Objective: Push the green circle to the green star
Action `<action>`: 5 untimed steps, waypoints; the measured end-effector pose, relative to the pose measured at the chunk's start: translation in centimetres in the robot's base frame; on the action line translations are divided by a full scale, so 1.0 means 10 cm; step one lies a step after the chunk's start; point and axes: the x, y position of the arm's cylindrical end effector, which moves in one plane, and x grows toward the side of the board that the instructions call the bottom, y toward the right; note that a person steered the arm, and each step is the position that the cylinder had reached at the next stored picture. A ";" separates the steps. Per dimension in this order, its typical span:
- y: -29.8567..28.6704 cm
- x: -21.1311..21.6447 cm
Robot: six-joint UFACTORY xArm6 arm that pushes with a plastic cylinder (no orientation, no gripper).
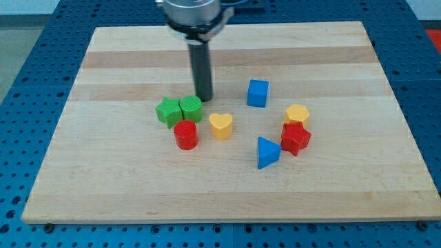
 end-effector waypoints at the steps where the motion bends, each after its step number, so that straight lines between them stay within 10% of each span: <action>1: 0.38 0.00; 5: 1.05 0.39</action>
